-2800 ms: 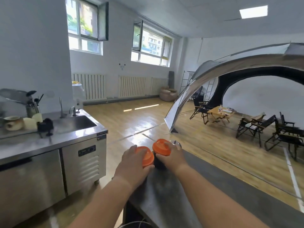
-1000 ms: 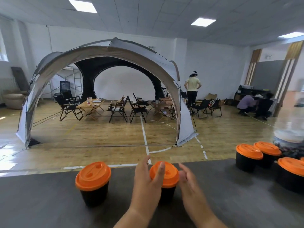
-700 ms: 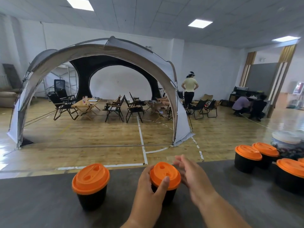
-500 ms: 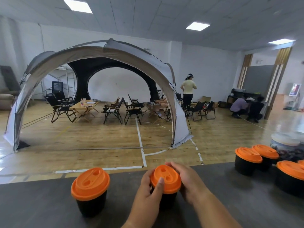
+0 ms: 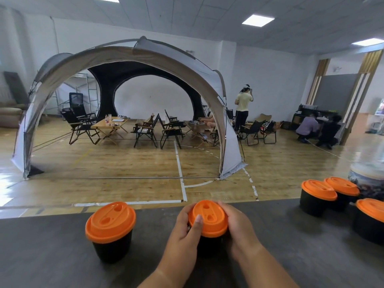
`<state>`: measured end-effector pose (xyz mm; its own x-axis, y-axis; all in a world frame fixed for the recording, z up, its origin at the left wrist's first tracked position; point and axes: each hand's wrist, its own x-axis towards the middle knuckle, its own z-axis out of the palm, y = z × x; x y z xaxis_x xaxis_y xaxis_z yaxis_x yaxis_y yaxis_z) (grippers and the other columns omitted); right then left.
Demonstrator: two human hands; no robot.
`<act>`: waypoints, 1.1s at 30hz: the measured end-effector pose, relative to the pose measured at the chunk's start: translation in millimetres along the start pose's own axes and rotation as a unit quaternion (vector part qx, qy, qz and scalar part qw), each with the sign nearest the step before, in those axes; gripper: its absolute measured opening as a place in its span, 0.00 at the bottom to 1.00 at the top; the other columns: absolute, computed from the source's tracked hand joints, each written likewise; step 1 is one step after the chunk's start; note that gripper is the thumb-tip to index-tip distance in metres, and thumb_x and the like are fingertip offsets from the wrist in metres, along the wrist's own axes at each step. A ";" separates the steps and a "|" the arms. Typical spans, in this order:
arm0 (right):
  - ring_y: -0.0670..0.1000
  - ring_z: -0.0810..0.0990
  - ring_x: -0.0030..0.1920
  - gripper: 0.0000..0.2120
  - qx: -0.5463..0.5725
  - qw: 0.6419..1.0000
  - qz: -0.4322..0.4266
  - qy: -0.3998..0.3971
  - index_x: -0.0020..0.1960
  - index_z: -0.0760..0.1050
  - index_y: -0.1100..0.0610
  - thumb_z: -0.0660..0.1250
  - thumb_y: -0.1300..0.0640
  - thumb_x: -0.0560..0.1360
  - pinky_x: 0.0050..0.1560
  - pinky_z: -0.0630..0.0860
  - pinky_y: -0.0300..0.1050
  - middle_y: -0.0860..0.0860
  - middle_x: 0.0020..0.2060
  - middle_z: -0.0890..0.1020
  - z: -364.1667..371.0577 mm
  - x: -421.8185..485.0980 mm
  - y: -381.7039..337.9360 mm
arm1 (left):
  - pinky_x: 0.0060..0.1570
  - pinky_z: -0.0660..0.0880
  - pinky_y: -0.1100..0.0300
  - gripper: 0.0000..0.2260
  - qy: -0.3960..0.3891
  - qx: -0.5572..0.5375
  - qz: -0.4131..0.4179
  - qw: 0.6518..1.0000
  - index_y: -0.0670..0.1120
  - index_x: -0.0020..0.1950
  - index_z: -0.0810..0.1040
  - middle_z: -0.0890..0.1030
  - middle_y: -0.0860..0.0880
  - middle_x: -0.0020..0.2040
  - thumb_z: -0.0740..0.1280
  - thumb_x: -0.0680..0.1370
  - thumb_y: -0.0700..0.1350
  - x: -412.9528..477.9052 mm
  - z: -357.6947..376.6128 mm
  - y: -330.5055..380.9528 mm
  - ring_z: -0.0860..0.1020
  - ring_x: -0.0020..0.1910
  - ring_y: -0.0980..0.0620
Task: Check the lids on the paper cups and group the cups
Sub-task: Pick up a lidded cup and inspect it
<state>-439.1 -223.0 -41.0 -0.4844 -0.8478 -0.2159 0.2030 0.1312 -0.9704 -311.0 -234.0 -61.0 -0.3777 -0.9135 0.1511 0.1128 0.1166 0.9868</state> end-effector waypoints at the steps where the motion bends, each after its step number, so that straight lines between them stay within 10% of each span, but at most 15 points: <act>1: 0.57 0.83 0.51 0.13 -0.001 1.000 -0.006 -0.003 0.51 0.84 0.55 0.62 0.51 0.80 0.57 0.78 0.56 0.56 0.45 0.86 0.0 0.4 1.1 | 0.48 0.70 0.73 0.08 0.003 -0.004 0.001 1.000 0.62 0.57 0.68 0.73 0.63 0.58 0.60 0.80 0.52 0.0 -0.5 0.5 0.73 0.55 0.67; 13: 0.39 0.76 0.51 0.17 -0.156 0.972 -0.173 0.002 0.59 0.76 0.48 0.49 0.47 0.84 0.43 0.71 0.28 0.44 0.51 0.79 6.5 -2.7 13.4 | 0.65 0.65 0.61 0.15 0.037 0.005 -0.006 0.999 0.61 0.68 0.65 0.71 0.62 0.60 0.57 0.81 0.53 4.4 -6.3 -4.5 0.70 0.64 0.58; 22: 0.44 0.72 0.60 0.26 -0.131 0.973 -0.183 -0.050 0.69 0.68 0.45 0.46 0.37 0.77 0.56 0.67 0.35 0.43 0.58 0.74 12.6 -8.8 21.1 | 0.63 0.65 0.61 0.14 0.042 -0.001 -0.018 0.999 0.61 0.66 0.65 0.71 0.62 0.59 0.55 0.81 0.54 4.6 -5.4 -2.5 0.70 0.59 0.64; 33: 0.43 0.70 0.65 0.54 -0.211 0.947 -0.214 -0.114 0.76 0.54 0.43 0.48 0.15 0.57 0.52 0.65 0.25 0.43 0.66 0.69 19.7 -10.5 31.6 | 0.68 0.69 0.46 0.17 0.061 -0.061 -0.045 0.995 0.68 0.60 0.69 0.72 0.51 0.65 0.57 0.72 0.62 3.7 -11.4 1.2 0.72 0.64 0.48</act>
<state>-410.9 -220.1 -67.3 -0.2402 -0.9521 0.1894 -0.3517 -0.0965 -0.9311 -301.8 -241.7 -59.9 -0.2768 -0.9598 0.0471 0.1982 -0.0090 0.9801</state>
